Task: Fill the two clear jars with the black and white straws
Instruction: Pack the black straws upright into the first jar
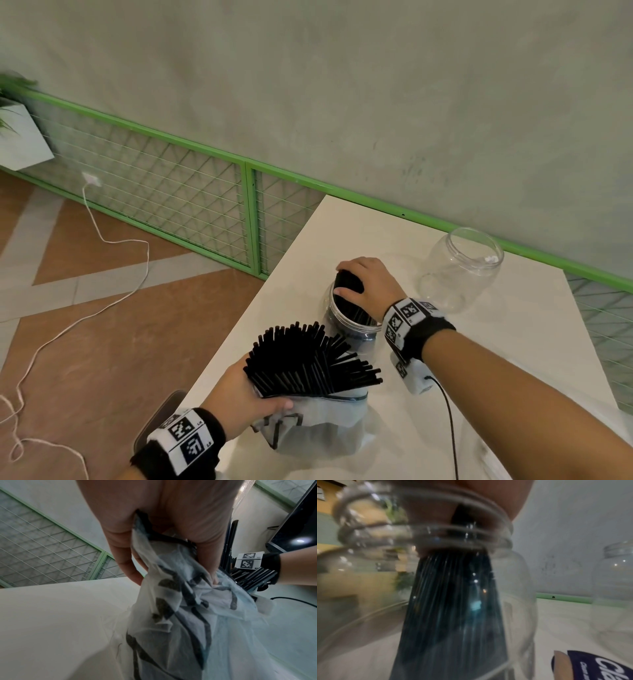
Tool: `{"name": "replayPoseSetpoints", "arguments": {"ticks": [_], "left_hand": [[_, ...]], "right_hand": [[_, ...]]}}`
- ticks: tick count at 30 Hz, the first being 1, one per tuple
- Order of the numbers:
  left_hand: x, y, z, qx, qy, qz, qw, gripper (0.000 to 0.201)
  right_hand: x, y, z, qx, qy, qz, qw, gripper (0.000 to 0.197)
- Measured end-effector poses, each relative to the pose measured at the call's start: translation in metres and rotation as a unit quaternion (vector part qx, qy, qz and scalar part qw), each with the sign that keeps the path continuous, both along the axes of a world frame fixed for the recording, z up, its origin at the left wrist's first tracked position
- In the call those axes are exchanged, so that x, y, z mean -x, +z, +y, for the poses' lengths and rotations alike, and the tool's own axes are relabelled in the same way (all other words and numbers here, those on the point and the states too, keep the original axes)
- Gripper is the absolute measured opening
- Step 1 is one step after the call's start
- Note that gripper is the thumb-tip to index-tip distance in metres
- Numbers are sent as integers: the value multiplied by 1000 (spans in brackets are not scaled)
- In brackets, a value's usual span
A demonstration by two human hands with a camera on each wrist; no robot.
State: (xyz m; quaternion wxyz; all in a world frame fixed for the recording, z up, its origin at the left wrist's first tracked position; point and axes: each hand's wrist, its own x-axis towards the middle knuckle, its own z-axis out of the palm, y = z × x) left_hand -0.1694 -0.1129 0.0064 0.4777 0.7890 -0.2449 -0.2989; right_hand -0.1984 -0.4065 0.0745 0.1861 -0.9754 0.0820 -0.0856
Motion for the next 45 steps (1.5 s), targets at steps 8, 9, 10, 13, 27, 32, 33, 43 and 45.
{"name": "replayPoseSetpoints", "arguments": {"ticks": [8,9,10,13,27,32,33,43,45], "left_hand": [[-1,-3,1,-1,0,8,1000,72],[-1,-3,0,-4,0,8,1000,69],[-1,-2,0,-7,0,7,1000,67],[-1,-2,-1,-9,-1,7,1000,73],[-1,5,-4,-10,-25,-28,999,63],[-2,4,-4,-13,-34,-35,999,64],[-1,4,-4,-14,-39,-38,998,67],[8,12,-2,15,-55,-60,997,70],[8,13,-1,29,-45,-61,997,70]], "right_hand": [[-5,9,-4,-94,-67,-88,989,23],[-5,9,-5,-84,-63,-79,991,24],[-5,8,-6,-68,-58,-63,994,27],[-4,5,-9,-43,-57,-32,997,34],[136,-29,32,-229,-147,-121,955,40],[154,-58,74,-211,-76,-19,974,51],[149,-57,80,-214,-81,-28,973,57],[93,-30,121,-230,-32,-67,970,58],[89,-24,124,-242,-37,-56,968,51]]}}
